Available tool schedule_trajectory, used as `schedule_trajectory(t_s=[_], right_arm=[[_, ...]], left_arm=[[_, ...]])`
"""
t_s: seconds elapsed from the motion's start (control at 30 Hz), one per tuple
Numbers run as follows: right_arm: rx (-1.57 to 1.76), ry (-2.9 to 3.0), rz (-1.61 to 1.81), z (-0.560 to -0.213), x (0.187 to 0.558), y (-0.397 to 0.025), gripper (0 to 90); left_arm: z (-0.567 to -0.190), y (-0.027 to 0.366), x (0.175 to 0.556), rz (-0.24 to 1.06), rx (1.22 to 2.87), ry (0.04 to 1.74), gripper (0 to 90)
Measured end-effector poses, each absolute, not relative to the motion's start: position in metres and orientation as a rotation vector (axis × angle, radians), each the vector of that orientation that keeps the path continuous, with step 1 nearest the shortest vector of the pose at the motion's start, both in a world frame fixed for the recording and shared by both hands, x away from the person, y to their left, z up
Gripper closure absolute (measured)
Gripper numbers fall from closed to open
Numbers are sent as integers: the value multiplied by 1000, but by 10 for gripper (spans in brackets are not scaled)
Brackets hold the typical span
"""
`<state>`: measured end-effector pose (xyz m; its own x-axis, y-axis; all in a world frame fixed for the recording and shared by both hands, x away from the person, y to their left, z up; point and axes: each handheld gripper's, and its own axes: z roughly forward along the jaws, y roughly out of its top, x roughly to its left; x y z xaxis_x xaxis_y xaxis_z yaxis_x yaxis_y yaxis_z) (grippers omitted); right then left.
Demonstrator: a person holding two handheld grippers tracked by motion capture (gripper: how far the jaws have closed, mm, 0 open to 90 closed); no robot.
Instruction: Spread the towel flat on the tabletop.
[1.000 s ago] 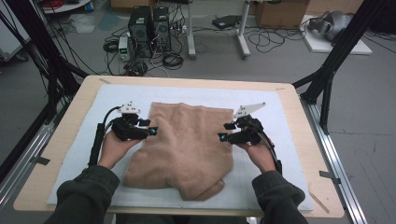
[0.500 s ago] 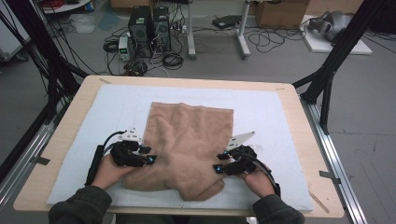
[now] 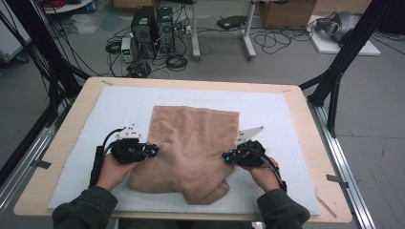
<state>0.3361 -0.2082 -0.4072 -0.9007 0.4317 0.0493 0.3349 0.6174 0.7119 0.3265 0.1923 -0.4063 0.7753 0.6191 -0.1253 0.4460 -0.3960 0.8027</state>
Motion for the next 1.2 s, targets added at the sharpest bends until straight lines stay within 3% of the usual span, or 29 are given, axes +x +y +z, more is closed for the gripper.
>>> schedule_trajectory(t_s=[0.23,0.37,0.57,0.67,0.77,0.97,1.2], right_arm=[[754,2605,1125,-389,373,-216,898],[850,2584,1084,-396,393,-222,898],[974,2620,993,-427,417,-219,896],[951,2607,1004,-424,417,-220,863],[942,2554,1085,-410,407,-228,761],[828,2526,1184,-383,375,-231,685],[636,2569,1238,-375,330,-218,620]], left_arm=[[-393,187,360,296,1989,891,812],[-399,186,388,304,1935,984,811],[-418,177,410,303,1983,1045,782],[-413,180,407,320,2003,1020,721],[-402,188,399,327,1969,1007,614],[-378,204,374,339,1931,931,540],[-371,206,336,329,1962,819,494]])
